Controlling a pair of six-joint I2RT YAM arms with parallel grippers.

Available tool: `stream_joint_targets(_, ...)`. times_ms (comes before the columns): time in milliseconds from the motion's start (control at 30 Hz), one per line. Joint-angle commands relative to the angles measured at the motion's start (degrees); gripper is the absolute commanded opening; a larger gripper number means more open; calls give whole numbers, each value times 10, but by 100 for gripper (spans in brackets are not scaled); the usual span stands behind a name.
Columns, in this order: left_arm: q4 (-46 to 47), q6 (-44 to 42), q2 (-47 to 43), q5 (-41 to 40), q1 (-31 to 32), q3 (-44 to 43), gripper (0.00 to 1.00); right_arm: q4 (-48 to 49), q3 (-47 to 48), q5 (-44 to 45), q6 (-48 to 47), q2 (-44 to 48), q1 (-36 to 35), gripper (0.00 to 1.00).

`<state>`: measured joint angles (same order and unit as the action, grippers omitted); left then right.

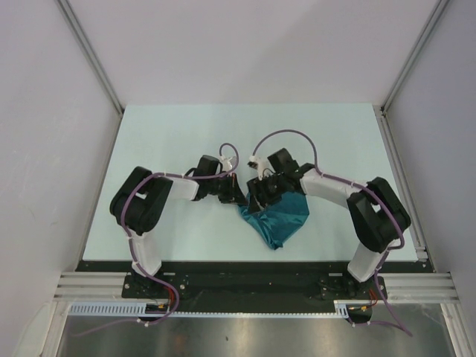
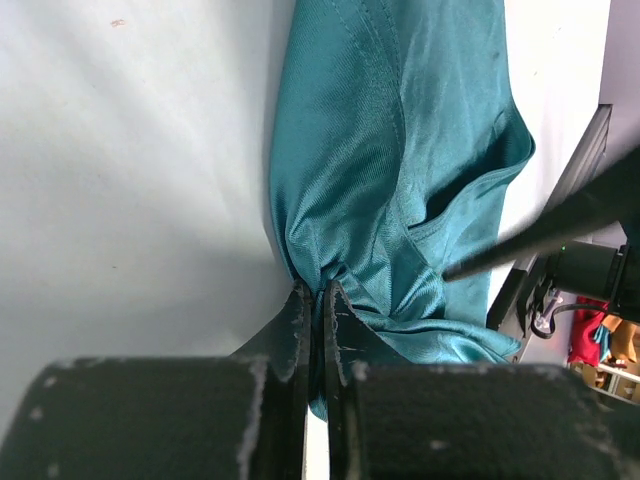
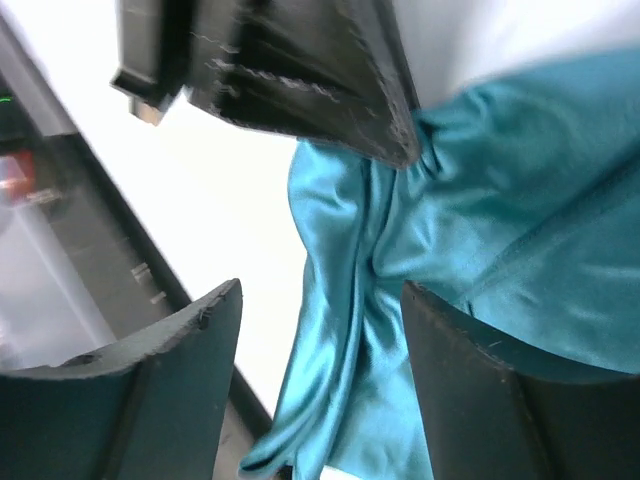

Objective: Fold the napkin, place the utensils inside, and roll it up
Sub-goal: Roll the napkin with the utensil

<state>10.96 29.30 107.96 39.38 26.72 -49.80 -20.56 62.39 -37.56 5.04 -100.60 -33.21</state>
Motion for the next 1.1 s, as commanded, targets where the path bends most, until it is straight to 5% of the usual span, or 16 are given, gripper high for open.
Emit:
stream_joint_targets(0,-53,-30,15,-25,3,-7,0,52,-36,241,2,51,-89,71)
stream_joint_targets(133,-60,-28,18,-23,3,-14,0,114,-75,356,12,58,-136,73)
stream_joint_targets(533,-62,-26,14,-18,3,-17,0,142,-75,382,-11,-6,-186,70)
stream_joint_targets(667,-57,-21,13,-11,3,-19,0,110,-70,361,0,-16,-179,40)
stream_joint_targets(767,-53,-17,8,-9,3,-21,0,94,-77,349,3,-9,-172,35)
stream_joint_targets(833,-53,-16,7,-7,4,-23,0,83,-79,354,4,-8,-172,38)
stream_joint_targets(967,-57,-17,8,-4,3,-29,0,74,-78,392,9,-1,-178,63)
stream_joint_targets(1067,-64,-22,8,-5,3,-32,0,50,-56,398,12,16,-179,66)
